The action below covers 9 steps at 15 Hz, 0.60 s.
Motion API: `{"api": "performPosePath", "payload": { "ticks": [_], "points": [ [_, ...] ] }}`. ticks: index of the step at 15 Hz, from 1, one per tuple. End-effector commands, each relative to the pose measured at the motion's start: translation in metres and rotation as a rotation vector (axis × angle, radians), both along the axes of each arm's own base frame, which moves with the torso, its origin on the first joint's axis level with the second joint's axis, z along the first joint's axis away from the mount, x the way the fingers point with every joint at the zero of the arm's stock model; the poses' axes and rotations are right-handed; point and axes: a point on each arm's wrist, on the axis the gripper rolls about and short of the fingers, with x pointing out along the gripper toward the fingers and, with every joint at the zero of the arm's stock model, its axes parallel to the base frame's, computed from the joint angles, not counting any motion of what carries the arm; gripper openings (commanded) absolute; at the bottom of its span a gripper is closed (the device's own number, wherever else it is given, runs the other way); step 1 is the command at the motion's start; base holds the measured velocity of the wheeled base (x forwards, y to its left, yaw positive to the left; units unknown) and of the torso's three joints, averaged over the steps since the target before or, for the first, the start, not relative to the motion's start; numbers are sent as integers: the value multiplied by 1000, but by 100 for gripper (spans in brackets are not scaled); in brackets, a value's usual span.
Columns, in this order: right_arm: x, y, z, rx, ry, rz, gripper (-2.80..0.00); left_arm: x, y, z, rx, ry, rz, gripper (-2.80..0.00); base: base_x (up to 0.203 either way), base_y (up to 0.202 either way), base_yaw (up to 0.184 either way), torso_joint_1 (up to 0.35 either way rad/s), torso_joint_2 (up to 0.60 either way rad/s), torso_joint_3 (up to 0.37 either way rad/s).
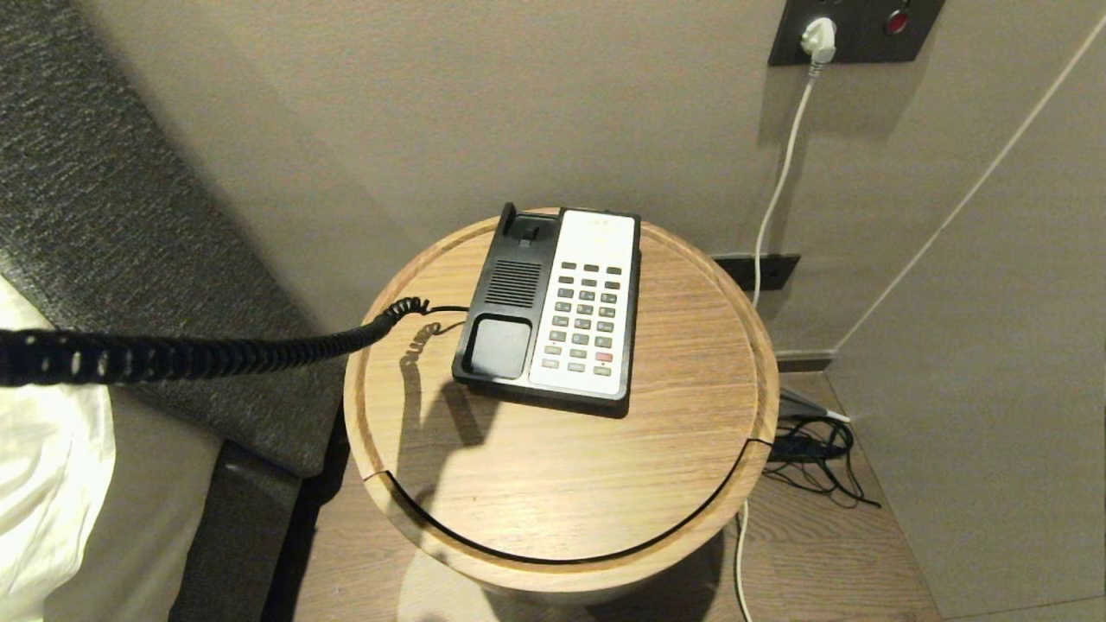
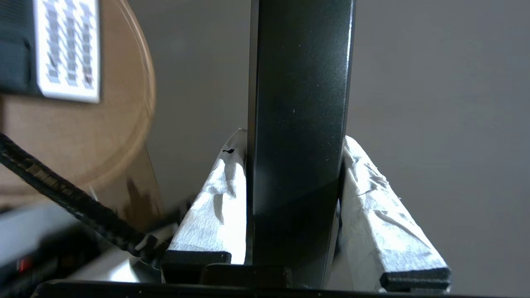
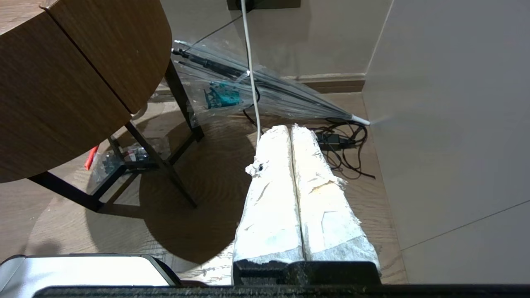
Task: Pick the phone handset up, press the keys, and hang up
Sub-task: Dial the number
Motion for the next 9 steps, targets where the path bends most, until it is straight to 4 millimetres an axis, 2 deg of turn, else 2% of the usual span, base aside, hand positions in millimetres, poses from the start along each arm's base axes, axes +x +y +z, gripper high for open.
{"api": "performPosePath", "payload": {
  "ticks": [1, 4, 9],
  "points": [
    [0, 0, 0, 0, 1, 1, -280, -14, 13, -11, 21, 27, -39, -280, 0, 0, 0, 0, 0, 0],
    [0, 0, 0, 0, 1, 1, -280, -9, 9, -22, 52, 74, -47, -280, 0, 0, 0, 0, 0, 0],
    [0, 0, 0, 0, 1, 1, -280, -2, 4, -20, 43, 68, -38, -280, 0, 0, 0, 0, 0, 0]
  ]
}}
